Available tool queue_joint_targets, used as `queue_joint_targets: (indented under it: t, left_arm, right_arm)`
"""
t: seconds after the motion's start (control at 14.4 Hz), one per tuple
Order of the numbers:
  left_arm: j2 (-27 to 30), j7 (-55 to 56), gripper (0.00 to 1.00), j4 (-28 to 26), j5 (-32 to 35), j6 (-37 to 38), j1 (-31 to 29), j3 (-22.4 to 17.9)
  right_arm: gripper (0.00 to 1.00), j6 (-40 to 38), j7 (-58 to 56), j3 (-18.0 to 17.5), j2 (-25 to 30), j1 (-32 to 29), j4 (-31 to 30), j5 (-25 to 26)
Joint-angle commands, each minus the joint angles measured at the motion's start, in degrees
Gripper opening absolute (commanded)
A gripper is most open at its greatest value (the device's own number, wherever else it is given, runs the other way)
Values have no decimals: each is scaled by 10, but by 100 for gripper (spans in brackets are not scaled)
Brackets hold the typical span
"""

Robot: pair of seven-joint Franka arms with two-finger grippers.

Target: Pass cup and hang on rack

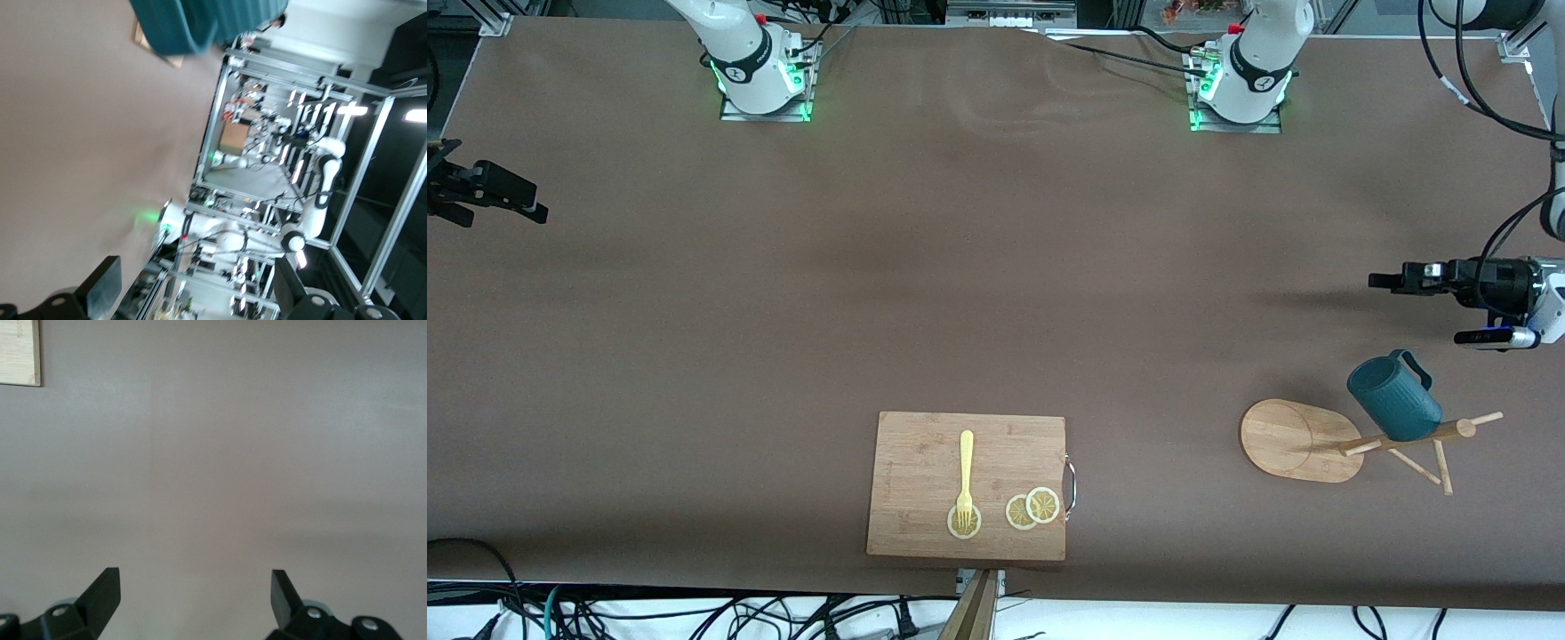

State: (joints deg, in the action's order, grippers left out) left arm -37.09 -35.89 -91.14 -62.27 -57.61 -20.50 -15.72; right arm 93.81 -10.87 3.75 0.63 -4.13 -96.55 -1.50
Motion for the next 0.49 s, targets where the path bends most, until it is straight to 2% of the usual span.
queue_joint_targets:
  t: [0.0,0.14,0.28,0.42]
  left_arm:
    - [43,13,100,-1,76,6,-1,2]
    - [75,30,100,-1,124,-4,14,7]
    - [102,93,100,0,136,-14,31,8]
    - [139,132,100,11,203,-48,83,9]
  right_arm:
    - [100,-10,0,0,-5,1,15,-1]
    - [100,-10,0,0,-5,1,14,-2]
    - [100,-10,0,0,-5,1,15,-1]
    - [100,-10,0,0,-5,1,15,-1]
